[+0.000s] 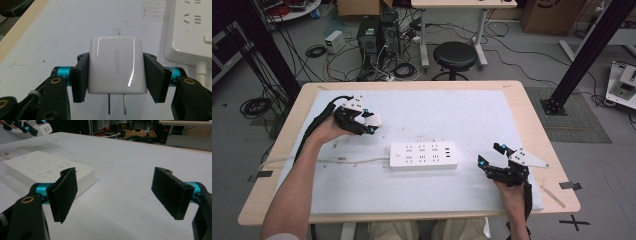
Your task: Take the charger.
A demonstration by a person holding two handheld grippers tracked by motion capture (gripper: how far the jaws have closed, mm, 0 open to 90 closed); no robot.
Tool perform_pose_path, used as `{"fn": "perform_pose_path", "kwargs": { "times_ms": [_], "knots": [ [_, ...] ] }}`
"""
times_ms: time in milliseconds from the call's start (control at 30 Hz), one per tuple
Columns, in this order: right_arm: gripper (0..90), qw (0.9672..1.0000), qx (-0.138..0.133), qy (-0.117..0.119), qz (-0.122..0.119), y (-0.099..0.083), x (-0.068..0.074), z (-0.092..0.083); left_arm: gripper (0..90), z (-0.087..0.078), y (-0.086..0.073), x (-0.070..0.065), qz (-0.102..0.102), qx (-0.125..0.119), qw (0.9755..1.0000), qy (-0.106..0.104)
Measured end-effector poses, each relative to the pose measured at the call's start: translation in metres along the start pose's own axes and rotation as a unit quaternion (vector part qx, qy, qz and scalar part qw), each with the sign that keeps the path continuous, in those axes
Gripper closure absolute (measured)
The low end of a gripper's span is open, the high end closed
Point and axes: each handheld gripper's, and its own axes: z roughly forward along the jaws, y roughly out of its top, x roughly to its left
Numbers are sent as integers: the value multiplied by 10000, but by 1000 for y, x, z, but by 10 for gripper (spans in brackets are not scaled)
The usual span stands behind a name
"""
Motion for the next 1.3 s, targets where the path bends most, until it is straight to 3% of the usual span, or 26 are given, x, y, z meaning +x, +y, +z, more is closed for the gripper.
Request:
{"fn": "perform_pose_path", "kwargs": {
  "times_ms": [167, 200, 267, 300, 400, 533, 633, 700, 800, 967, 1033, 1067, 1267, 1300],
  "knots": [
    [215, 10000, 9, -9, -2, 0, 0, 0, 424, -5, 5, -4, -8, -4, 10000, 69],
    [215, 10000, 29, -44, -28, 0, 2, 0, 424, -15, 15, -14, -146, -69, 9996, 235],
    [215, 10000, 29, -56, -47, 0, 2, 0, 424, -18, 18, -16, -181, -91, 9994, 267],
    [215, 9999, 16, -54, -84, 0, 1, 1, 424, -22, 21, -22, -298, -205, 9988, 321],
    [215, 9999, 55, -71, -48, 1, 2, 1, 424, -26, 24, -28, -379, -311, 9981, 371],
    [215, 9999, 96, -130, -27, 1, 2, 2, 424, -32, 33, -49, -456, -428, 9967, 522],
    [215, 9999, 106, -122, 11, 1, 3, 2, 424, -34, 35, -56, -452, -488, 9963, 537],
    [215, 9998, 104, -155, 10, 1, 2, 2, 424, -37, 42, -74, -389, -528, 9963, 550],
    [215, 9998, 134, -163, 22, 1, 2, 3, 424, -38, 45, -81, -383, -552, 9959, 603],
    [215, 9996, 186, -203, 37, 2, 2, 3, 424, -38, 53, -103, -340, -697, 9943, 733],
    [215, 9996, 185, -206, 29, 2, 2, 3, 424, -38, 53, -103, -340, -697, 9943, 733],
    [215, 9996, 185, -206, 29, 2, 2, 3, 424, -39, 57, -114, -282, -815, 9926, 857],
    [215, 9997, 188, -150, 68, 2, 1, 4, 424, -39, 59, -125, -173, -870, 9908, 1026],
    [215, 9997, 200, -163, 35, 2, 1, 4, 424, -38, 60, -132, -103, -949, 9896, 1078]
  ]
}}
